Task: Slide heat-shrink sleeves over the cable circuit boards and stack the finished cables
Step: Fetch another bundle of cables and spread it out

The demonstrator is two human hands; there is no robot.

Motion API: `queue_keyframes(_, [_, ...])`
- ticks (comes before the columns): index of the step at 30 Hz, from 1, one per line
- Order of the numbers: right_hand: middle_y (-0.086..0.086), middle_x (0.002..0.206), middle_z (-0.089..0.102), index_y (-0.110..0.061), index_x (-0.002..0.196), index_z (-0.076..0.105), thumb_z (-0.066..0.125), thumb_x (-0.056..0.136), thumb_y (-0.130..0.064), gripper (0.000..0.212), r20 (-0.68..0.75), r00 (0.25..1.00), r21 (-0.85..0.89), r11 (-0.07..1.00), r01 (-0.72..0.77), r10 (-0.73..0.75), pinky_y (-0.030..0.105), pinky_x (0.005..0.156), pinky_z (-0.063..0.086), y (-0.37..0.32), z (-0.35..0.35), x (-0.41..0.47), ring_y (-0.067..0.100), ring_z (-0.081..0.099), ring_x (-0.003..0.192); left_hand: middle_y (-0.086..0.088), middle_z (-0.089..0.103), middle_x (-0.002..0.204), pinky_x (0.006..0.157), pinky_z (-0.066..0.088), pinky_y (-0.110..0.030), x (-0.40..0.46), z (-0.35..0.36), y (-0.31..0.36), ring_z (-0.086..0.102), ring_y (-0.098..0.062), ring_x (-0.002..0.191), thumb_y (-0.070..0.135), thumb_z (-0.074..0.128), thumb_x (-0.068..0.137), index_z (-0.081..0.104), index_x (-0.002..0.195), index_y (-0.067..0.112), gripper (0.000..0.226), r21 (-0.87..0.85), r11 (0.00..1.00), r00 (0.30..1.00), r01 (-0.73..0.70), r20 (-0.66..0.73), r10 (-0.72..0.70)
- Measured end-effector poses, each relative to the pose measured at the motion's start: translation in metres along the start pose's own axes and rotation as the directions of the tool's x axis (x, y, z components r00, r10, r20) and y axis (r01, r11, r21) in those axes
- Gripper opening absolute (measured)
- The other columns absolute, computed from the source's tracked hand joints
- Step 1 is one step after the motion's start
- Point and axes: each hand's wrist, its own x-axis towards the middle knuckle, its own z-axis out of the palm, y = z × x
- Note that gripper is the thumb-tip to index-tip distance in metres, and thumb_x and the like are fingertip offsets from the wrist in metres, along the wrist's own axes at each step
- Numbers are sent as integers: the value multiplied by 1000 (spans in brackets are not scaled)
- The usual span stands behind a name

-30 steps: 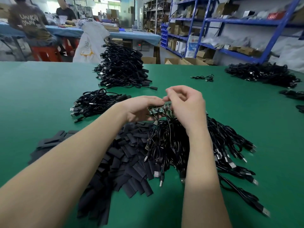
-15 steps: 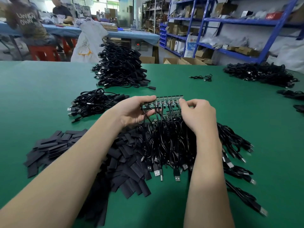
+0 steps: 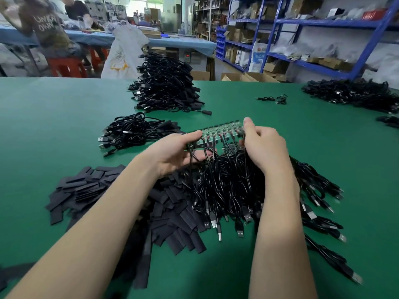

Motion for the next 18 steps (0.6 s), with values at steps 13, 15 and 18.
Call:
queue_keyframes(13, [16, 103, 72, -7, 95, 74, 52, 99, -45, 43, 86, 996, -91, 996, -6, 14, 16, 84, 41, 19, -6, 5, 25, 62, 95, -22, 76, 97, 43, 52, -15, -38, -20, -13, 77, -29, 75, 8, 58, 100, 60, 114, -9, 21, -77, 992, 983, -96, -162, 82])
queue_keyframes(15, [16, 102, 72, -8, 94, 74, 54, 98, -44, 41, 72, 997, -84, 996, 12, -6, 16, 79, 45, 18, -6, 3, 26, 63, 93, -21, 76, 93, 43, 53, -15, -41, -23, -15, 77, -27, 74, 8, 58, 99, 61, 113, -8, 20, -98, 990, 980, -102, -182, 83])
queue_keyframes(18, [-4, 87, 73, -24, 86, 73, 53, 98, -48, 33, 55, 998, -66, 998, 17, -14, 22, 62, 40, 16, -10, 3, 9, 59, 80, -22, 76, 93, 44, 54, -16, -45, -30, -10, 77, -27, 75, 6, 59, 99, 60, 112, -6, 18, -131, 984, 972, -118, -217, 87])
